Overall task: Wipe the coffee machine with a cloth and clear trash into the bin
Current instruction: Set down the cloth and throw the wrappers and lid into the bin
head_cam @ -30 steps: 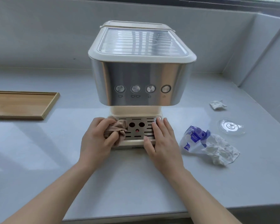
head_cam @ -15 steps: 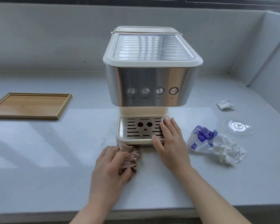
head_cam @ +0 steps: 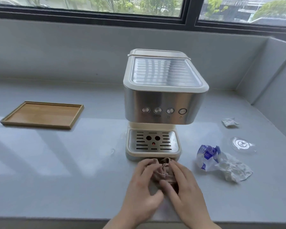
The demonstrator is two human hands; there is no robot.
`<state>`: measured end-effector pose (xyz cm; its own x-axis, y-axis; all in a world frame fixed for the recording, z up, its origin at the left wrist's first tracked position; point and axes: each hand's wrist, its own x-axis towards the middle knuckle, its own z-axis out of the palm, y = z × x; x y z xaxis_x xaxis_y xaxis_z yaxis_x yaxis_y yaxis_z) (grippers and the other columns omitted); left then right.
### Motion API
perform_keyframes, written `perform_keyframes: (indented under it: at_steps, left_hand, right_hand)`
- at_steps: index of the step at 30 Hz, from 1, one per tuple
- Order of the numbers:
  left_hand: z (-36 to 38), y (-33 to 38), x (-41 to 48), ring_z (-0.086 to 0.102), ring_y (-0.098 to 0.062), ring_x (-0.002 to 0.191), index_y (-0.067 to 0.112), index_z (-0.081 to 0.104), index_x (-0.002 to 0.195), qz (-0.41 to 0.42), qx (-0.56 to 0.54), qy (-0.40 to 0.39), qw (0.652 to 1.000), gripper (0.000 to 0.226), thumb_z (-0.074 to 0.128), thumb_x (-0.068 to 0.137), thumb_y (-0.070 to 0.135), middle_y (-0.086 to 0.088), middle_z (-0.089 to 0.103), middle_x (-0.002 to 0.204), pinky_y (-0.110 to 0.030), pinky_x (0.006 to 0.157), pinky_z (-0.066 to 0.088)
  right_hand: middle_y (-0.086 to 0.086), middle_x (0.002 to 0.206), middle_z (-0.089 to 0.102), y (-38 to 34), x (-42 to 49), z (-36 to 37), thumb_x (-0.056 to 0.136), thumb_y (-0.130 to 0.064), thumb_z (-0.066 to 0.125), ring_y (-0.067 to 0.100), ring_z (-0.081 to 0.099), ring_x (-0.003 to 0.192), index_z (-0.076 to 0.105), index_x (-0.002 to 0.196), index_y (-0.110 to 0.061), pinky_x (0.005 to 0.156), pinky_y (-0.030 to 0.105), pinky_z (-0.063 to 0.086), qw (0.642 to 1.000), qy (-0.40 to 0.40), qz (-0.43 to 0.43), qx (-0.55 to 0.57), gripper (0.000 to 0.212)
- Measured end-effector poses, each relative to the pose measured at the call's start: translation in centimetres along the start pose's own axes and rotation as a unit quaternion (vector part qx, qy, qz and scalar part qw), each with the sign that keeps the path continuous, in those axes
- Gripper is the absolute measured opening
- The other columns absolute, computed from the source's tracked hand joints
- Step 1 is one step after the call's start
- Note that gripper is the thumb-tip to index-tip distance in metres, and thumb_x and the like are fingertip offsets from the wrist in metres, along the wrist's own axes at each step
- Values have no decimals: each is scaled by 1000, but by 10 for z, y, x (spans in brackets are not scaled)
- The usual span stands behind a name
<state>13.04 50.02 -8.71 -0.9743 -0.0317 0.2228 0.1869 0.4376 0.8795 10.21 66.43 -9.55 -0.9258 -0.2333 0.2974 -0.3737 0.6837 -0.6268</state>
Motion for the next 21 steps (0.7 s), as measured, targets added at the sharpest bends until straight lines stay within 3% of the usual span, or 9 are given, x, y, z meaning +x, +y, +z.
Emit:
perform_keyframes:
  at_steps: [2, 5, 10, 14, 16, 19, 21]
  left_hand:
    - [-27, -16, -5, 47, -4, 132, 29, 61, 128, -12, 54, -19, 998, 61, 65, 68, 23, 14, 51, 136, -24, 109, 40]
    - [-45, -21, -2, 41, 4, 133, 29, 55, 138, -18, 101, -72, 992, 67, 65, 72, 20, 17, 48, 142, -22, 113, 33]
    - [-54, -16, 3, 44, 1, 132, 28, 50, 142, -12, 120, -95, 988, 76, 60, 68, 13, 21, 48, 143, -17, 112, 32]
    - [-81, -22, -3, 49, -1, 129, 22, 57, 136, -45, 98, -82, 991, 71, 67, 68, 6, 11, 51, 140, -19, 108, 39]
    - [-98, -23, -8, 55, 0, 120, 33, 58, 131, -68, 63, -78, 993, 68, 72, 68, 14, 15, 55, 134, -17, 95, 47]
    - [-125, -23, -10, 64, -3, 101, 55, 59, 120, -120, -3, -66, 991, 56, 76, 68, 44, 21, 66, 116, -20, 81, 53]
    - [-140, -28, -8, 64, -4, 93, 57, 61, 116, -123, 44, -45, 990, 46, 76, 74, 49, 20, 67, 107, -22, 79, 53]
  right_hand:
    - [-2, 128, 61, -4, 5, 7, 69, -56, 79, 18, 55, 120, 60, 131, -9, 102, 31, 44, 997, -14, 5, -76, 80]
    - [2, 110, 70, -14, 17, 19, 66, -39, 89, 29, 65, 102, 67, 118, -8, 90, 34, 49, 994, -9, 20, -105, 65]
    - [-12, 110, 69, -40, 22, 36, 76, -44, 75, 14, 58, 100, 66, 120, -25, 87, 11, 29, 999, -33, -7, -30, 48]
    - [-20, 101, 69, -61, 34, 38, 79, -36, 73, 4, 53, 89, 66, 112, -35, 81, 16, 39, 994, -95, -34, 30, 33]
    - [-17, 98, 70, -72, 43, 40, 76, -29, 70, 6, 52, 83, 65, 110, -34, 78, 27, 45, 986, -156, -44, 39, 35]
    - [-16, 103, 71, -92, 57, 43, 72, -36, 67, 11, 61, 91, 61, 118, -36, 82, 32, 50, 973, -219, -32, 60, 46]
    - [-13, 102, 72, -107, 62, 53, 76, -35, 68, 9, 64, 92, 63, 117, -33, 81, 33, 51, 965, -243, -57, 83, 40]
